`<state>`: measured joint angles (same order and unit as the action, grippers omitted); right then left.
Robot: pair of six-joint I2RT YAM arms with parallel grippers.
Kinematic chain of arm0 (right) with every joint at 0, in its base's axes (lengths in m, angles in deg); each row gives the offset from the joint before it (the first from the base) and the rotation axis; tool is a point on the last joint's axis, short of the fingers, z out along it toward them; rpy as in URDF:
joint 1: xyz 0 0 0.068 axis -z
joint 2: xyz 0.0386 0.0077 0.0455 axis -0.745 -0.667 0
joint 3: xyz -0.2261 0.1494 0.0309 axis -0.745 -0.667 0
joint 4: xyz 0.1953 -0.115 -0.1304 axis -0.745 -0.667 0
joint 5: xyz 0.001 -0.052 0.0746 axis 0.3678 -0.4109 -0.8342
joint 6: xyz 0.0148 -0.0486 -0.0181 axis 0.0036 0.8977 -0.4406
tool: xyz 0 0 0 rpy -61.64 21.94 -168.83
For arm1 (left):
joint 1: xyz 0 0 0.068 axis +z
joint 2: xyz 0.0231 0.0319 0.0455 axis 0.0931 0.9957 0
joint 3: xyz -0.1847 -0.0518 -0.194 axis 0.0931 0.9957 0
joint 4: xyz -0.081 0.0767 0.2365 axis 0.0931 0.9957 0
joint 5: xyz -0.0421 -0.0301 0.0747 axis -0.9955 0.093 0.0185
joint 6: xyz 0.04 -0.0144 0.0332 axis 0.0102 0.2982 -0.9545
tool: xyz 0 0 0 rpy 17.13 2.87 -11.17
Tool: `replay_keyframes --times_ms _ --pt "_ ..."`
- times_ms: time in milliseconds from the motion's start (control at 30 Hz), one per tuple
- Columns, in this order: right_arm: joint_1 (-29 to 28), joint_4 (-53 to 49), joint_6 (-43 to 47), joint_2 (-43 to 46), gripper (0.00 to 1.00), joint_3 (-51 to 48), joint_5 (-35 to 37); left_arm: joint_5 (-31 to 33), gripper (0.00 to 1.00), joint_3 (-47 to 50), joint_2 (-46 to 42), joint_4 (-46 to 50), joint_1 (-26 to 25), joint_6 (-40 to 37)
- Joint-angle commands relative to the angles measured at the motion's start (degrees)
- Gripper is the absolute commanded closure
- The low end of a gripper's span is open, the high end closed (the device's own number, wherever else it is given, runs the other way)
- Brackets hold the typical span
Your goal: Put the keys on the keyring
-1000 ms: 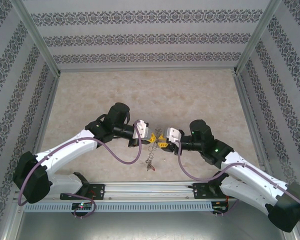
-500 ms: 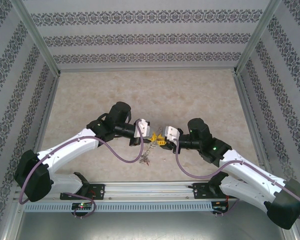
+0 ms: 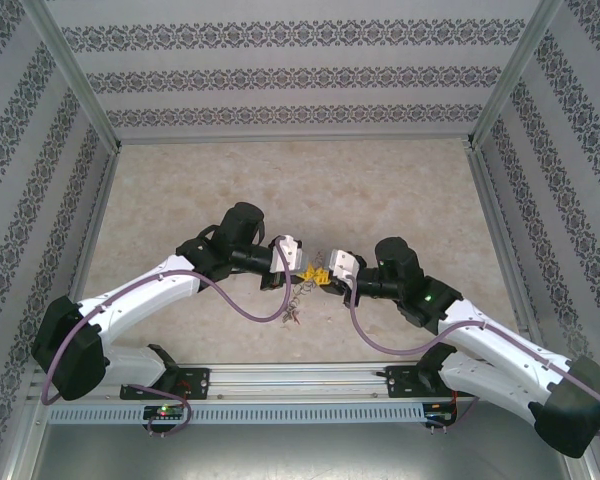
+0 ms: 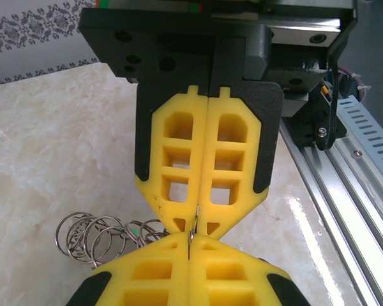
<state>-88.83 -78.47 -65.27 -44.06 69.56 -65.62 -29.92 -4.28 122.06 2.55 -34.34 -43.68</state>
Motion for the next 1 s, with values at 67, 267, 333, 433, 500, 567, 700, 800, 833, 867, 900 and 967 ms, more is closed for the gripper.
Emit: replay_keyframes --times_ms 67,267,333,433,500,567,700,800,833,867,900,967 --pt "-0.6 7.2 1.9 1.0 1.00 -3.2 4.1 -2.8 0.86 -1.9 -0.4 -4.0 -1.2 4.7" --pt "0.8 6.7 9.5 1.6 1.00 -3.7 2.4 -5.0 0.46 -2.5 -5.2 6.8 0.7 0.6" --pt "1.0 6.5 11.8 1.1 1.00 -3.2 1.5 -3.7 0.42 -1.6 -7.5 8.0 2.1 1.1" --pt "0.9 5.2 15.4 0.2 1.00 -1.8 0.9 4.3 0.40 -0.3 -10.6 7.9 4.9 6.0" --pt "0.9 3.7 18.3 -0.2 1.00 -0.5 0.5 12.8 0.39 0.2 -11.4 6.3 7.5 13.4" --pt "0.7 1.4 22.0 -0.6 1.00 0.6 0.6 20.8 0.39 0.4 -11.2 4.9 10.2 22.4" --pt "0.2 0.2 27.6 -1.0 1.00 1.6 2.1 31.0 0.35 -2.5 -7.8 11.1 14.7 35.0" --pt "-0.4 -1.8 31.6 -2.0 1.00 3.1 3.0 37.2 0.31 -4.6 -3.6 17.0 16.6 41.9" --pt "-0.6 -2.3 32.9 -2.3 1.00 3.4 3.3 39.7 0.29 -5.5 -1.8 19.3 17.2 45.3" --pt "-0.6 -2.4 33.6 -2.7 1.00 3.5 3.4 39.9 0.30 -6.4 0.1 21.4 17.6 46.4" --pt "-0.6 -2.9 34.6 -3.2 1.00 4.0 3.4 40.7 0.30 -7.7 2.1 23.7 17.6 47.4" --pt "-0.6 -3.7 35.8 -4.1 1.00 4.8 3.6 42.0 0.33 -10.1 6.3 27.3 17.6 50.3"
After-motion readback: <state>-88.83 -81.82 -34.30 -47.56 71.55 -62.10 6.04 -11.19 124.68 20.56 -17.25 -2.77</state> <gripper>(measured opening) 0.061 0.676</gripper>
